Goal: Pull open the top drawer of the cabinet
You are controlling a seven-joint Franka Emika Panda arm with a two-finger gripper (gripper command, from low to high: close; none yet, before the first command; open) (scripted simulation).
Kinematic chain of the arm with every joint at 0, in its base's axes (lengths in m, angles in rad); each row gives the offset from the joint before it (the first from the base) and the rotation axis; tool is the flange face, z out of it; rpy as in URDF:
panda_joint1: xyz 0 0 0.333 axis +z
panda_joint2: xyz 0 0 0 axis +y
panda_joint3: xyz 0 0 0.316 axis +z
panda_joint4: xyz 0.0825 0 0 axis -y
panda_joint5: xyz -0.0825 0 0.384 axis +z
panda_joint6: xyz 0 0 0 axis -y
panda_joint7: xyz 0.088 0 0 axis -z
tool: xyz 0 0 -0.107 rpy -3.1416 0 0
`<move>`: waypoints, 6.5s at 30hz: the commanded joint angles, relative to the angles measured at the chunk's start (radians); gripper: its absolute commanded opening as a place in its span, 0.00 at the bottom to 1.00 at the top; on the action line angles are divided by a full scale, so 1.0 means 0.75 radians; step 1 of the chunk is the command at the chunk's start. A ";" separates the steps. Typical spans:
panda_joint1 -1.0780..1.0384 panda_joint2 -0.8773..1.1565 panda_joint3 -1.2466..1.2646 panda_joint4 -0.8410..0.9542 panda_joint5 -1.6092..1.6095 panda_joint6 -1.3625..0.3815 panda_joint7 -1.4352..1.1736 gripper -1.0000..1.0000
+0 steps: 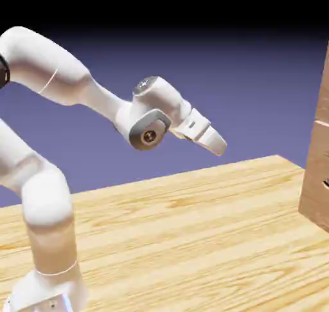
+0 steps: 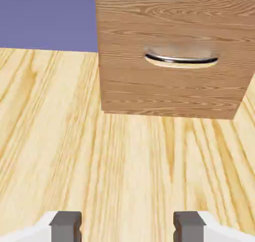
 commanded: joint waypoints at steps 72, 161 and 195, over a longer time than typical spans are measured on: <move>3.391 -0.161 -3.155 1.993 0.253 0.534 1.294 0.50; 2.477 0.150 -2.376 1.127 0.148 0.819 1.408 0.00; 2.410 -0.101 -2.052 1.164 0.542 0.893 0.758 0.00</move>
